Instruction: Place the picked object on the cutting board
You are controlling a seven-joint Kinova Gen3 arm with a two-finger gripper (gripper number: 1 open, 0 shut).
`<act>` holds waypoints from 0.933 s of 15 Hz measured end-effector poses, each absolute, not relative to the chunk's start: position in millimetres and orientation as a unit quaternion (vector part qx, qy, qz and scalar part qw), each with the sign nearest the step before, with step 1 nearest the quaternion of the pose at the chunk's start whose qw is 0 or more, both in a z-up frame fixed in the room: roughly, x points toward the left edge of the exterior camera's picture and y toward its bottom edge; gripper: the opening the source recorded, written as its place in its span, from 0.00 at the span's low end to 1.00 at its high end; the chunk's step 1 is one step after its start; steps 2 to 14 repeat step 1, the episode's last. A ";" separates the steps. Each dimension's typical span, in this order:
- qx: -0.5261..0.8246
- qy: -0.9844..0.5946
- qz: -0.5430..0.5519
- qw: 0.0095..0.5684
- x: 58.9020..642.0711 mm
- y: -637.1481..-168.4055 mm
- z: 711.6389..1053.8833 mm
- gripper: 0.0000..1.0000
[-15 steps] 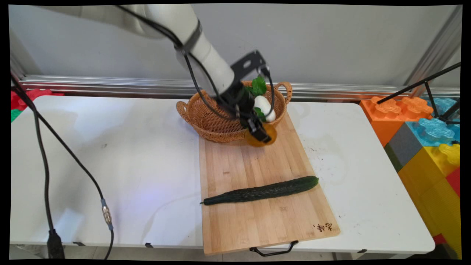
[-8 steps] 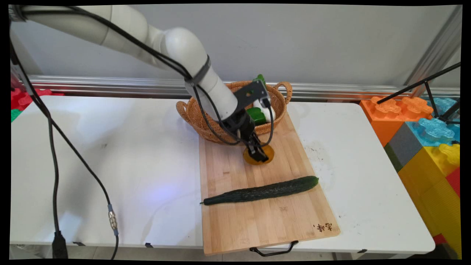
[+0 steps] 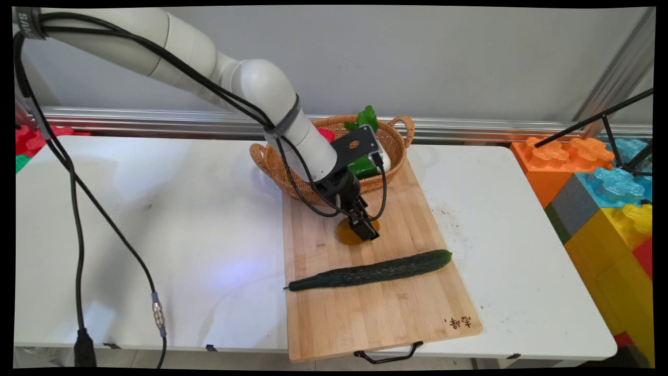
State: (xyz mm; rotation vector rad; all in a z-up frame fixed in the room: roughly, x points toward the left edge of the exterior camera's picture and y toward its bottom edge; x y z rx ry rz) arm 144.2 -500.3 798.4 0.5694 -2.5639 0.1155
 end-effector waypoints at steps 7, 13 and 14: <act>0.211 -0.943 0.044 0.255 143.7 -500.0 800.1 1.00; 0.211 -0.943 0.044 0.255 143.7 -500.0 800.1 1.00; 0.211 -0.943 0.044 0.255 143.7 -500.0 800.1 1.00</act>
